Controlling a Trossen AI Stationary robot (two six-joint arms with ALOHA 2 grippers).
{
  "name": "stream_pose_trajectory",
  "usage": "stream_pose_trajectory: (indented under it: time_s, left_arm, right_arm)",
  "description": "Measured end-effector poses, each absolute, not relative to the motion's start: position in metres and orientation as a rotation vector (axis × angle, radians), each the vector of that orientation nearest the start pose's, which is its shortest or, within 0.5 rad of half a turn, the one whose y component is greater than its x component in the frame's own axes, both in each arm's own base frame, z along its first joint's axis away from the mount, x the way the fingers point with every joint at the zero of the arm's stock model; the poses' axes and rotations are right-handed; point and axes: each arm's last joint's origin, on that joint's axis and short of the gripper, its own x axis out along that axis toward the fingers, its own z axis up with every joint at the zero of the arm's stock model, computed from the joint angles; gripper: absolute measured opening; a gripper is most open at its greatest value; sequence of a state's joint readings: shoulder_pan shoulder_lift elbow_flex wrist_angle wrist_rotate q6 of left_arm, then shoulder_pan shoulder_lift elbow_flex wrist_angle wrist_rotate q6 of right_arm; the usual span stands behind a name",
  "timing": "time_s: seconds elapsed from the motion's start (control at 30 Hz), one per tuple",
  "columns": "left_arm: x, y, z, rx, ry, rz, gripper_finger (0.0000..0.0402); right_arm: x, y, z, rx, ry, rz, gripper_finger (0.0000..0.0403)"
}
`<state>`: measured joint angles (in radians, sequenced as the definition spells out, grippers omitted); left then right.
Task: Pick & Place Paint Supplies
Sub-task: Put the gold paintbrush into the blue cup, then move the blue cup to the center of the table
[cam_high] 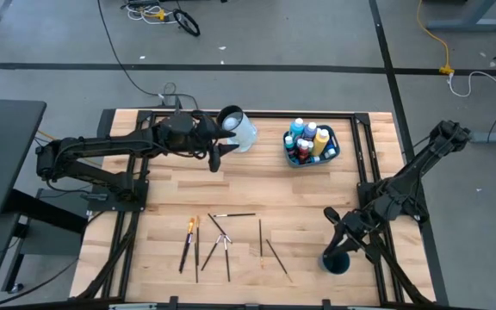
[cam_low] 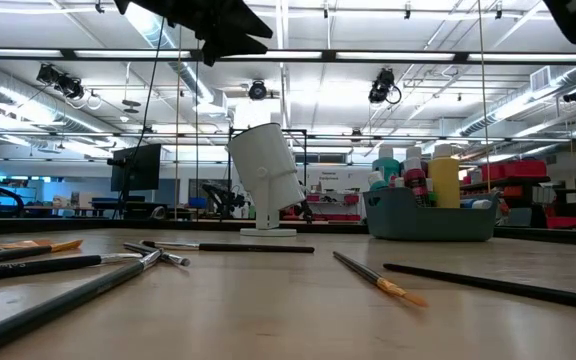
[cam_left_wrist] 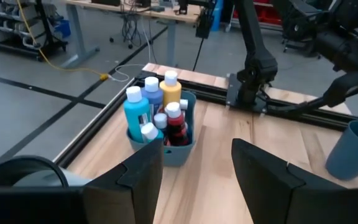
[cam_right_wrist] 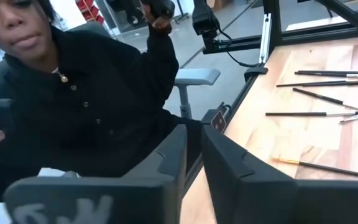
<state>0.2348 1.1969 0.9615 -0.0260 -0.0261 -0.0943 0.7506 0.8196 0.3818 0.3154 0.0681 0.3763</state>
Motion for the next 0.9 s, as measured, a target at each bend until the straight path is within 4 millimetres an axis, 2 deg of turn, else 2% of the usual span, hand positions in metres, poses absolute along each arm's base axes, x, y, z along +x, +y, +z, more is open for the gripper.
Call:
stream_pose_trajectory:
  time_s: [0.3, 0.47, 0.57, 0.67, 0.77, 0.9]
  left_arm:
    - [0.262, 0.063, 0.326, -0.12, 0.247, 0.272, 0.0198]
    - [0.262, 0.063, 0.326, -0.12, 0.247, 0.272, 0.0198]
    - [0.262, 0.063, 0.326, -0.121, 0.247, 0.272, 0.0198]
    - [0.262, 0.063, 0.326, -0.121, 0.247, 0.272, 0.0198]
    - [0.262, 0.063, 0.326, -0.12, 0.247, 0.272, 0.0198]
    - [0.262, 0.064, 0.326, -0.117, 0.246, 0.292, 0.0198]
  right_arm:
    - [0.136, 0.123, 0.235, 0.233, 0.212, 0.642, 0.0119]
    - [0.138, 0.119, 0.232, 0.06, 0.175, 0.485, 0.0138]
    - [0.138, 0.117, 0.228, 0.096, 0.224, 0.431, 0.0142]
    - [0.136, 0.117, 0.219, 0.156, 0.338, 0.468, 0.0141]
    - [0.133, 0.116, 0.212, 0.144, 0.421, 0.491, 0.0132]
    - [0.134, 0.118, 0.227, 0.1, 0.471, 0.505, 0.0117]
